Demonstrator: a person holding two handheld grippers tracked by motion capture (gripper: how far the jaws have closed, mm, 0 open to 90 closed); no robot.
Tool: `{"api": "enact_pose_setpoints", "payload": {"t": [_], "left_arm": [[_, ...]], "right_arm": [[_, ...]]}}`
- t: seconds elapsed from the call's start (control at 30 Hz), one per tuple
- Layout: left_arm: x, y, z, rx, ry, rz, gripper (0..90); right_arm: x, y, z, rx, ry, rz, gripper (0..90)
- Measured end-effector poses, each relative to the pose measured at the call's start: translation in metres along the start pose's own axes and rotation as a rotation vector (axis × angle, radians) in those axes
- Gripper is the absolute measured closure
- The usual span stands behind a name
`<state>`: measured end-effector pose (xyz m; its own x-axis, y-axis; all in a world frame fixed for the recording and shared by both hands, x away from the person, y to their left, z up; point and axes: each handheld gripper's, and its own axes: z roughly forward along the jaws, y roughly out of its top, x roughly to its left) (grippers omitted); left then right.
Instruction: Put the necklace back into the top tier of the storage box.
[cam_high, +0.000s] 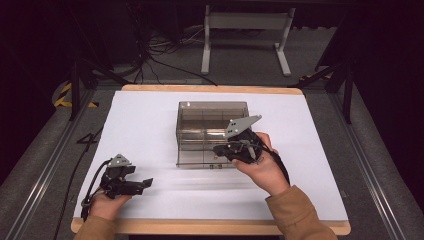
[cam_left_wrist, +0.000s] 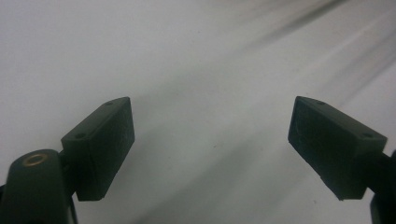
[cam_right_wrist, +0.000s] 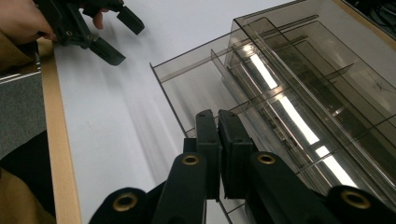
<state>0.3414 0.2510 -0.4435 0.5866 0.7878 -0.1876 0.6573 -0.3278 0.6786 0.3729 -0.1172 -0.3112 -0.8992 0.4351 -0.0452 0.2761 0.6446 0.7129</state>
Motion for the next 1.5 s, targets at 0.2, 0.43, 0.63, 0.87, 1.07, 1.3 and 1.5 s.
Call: {"api": "enact_pose_setpoints", "payload": {"t": [0.2,0.43,0.63,0.87,1.07,1.3,1.5], "left_arm": [[0.000,0.000,0.000,0.002,-0.002,0.001,15.1],[0.000,0.000,0.000,0.003,-0.002,0.003,15.0],[0.000,0.000,0.000,0.000,-0.002,0.001,15.0],[0.000,0.000,0.000,0.004,-0.002,0.002,15.1],[0.000,0.000,0.000,0.004,-0.003,0.002,15.0],[0.000,0.000,0.000,0.003,-0.002,0.004,15.1],[0.000,0.000,0.000,0.004,0.001,0.003,15.1]], "right_arm": [[-0.006,0.001,0.008,0.011,-0.018,0.017,87.9],[-0.012,0.000,0.015,0.030,-0.035,0.036,87.9],[-0.016,0.000,0.021,0.050,-0.038,0.037,87.9],[-0.017,-0.002,0.030,0.077,-0.044,0.040,87.9],[-0.018,-0.004,0.034,0.093,-0.048,0.043,87.9],[-0.021,-0.007,0.038,0.108,-0.052,0.046,87.9],[-0.021,-0.009,0.042,0.125,-0.048,0.052,87.9]]}}
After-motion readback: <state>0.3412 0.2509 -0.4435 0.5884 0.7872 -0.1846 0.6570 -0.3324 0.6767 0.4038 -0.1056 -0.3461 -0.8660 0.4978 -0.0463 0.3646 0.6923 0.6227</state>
